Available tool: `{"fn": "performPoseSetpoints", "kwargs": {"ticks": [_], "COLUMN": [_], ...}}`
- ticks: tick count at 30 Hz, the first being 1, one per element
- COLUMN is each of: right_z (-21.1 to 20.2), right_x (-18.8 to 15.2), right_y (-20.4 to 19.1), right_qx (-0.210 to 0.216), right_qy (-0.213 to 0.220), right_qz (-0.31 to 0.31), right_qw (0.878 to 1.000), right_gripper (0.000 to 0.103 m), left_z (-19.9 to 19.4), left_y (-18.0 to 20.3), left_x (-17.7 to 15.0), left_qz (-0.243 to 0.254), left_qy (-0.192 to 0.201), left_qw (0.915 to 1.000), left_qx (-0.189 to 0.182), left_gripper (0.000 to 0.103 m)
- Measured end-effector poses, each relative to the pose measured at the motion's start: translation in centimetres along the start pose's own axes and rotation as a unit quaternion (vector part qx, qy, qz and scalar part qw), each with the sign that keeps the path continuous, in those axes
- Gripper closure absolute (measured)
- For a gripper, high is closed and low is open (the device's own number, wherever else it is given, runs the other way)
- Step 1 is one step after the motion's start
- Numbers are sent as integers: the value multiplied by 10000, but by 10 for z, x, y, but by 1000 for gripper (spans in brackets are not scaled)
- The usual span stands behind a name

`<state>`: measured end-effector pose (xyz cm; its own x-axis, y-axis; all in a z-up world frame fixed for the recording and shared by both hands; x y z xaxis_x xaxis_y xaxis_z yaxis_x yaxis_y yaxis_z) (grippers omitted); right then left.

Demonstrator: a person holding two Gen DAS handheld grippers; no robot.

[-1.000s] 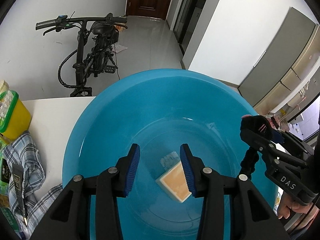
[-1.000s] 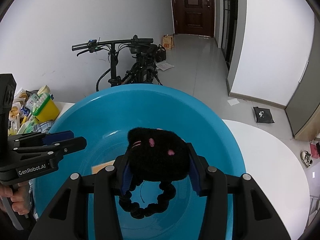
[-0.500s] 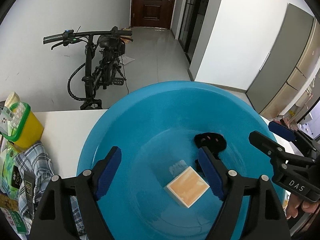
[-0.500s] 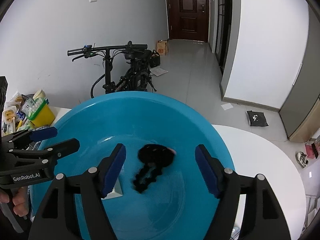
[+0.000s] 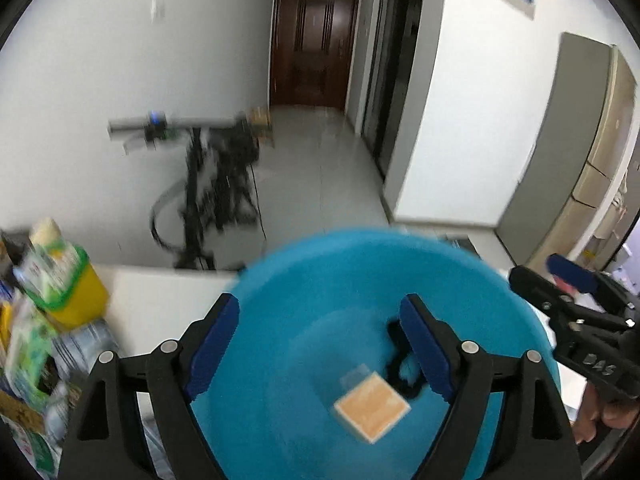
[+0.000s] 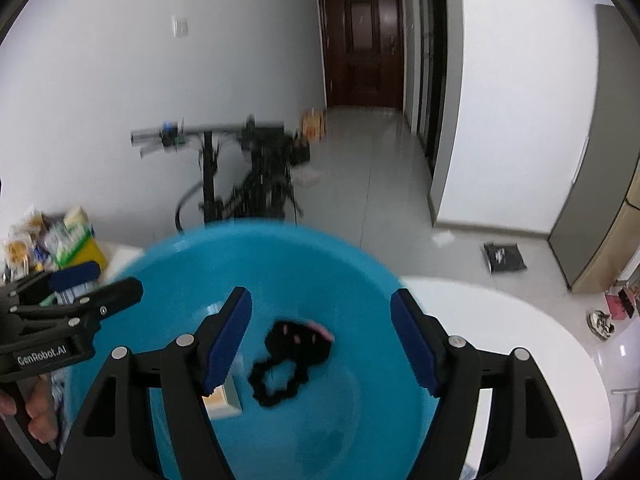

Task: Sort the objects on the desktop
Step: 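Raise both open tools away from the blue basin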

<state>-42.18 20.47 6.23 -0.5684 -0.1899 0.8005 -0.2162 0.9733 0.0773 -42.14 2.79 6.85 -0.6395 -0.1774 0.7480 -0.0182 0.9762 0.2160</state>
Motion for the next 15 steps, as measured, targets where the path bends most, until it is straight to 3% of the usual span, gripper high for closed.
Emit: {"fn": "performPoseSetpoints", "kwargs": {"ticks": [4, 6, 9, 11, 15], "right_z": [-31, -44, -58, -61, -59], "right_x": [10, 15, 19, 22, 24], "right_y": [1, 0, -3, -3, -5], "right_qx": [-240, -343, -512, -556, -526], "right_qy": [790, 1060, 1326, 1340, 1288], "right_qz": [-28, -113, -215, -252, -227], "right_qw": [9966, 9937, 9896, 9891, 9900], "right_gripper": [8, 0, 1, 1, 1], "left_z": [-34, -51, -70, -76, -70], "left_y": [8, 10, 12, 13, 13], "left_x": [6, 8, 10, 11, 16], "left_qz": [325, 393, 377, 420, 458], "left_qy": [1137, 1631, 2197, 2374, 2170], "left_qw": [9930, 9858, 9748, 9705, 9751], "left_qx": [42, 12, -102, -95, -10], "left_gripper": [14, 4, 0, 0, 0]}}
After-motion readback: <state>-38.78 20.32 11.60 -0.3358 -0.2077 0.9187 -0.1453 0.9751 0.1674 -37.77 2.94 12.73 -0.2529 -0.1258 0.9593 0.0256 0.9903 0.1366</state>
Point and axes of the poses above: each gripper's, at about its wrist camera, not at the fingertips, and z roughly the way its jaws point, y to its right, x to its top, the point moved 3 cm from there along z, roughly the way its jaws point, and after that the axes turned 11 degrees about -z, right-handed, at the moved point
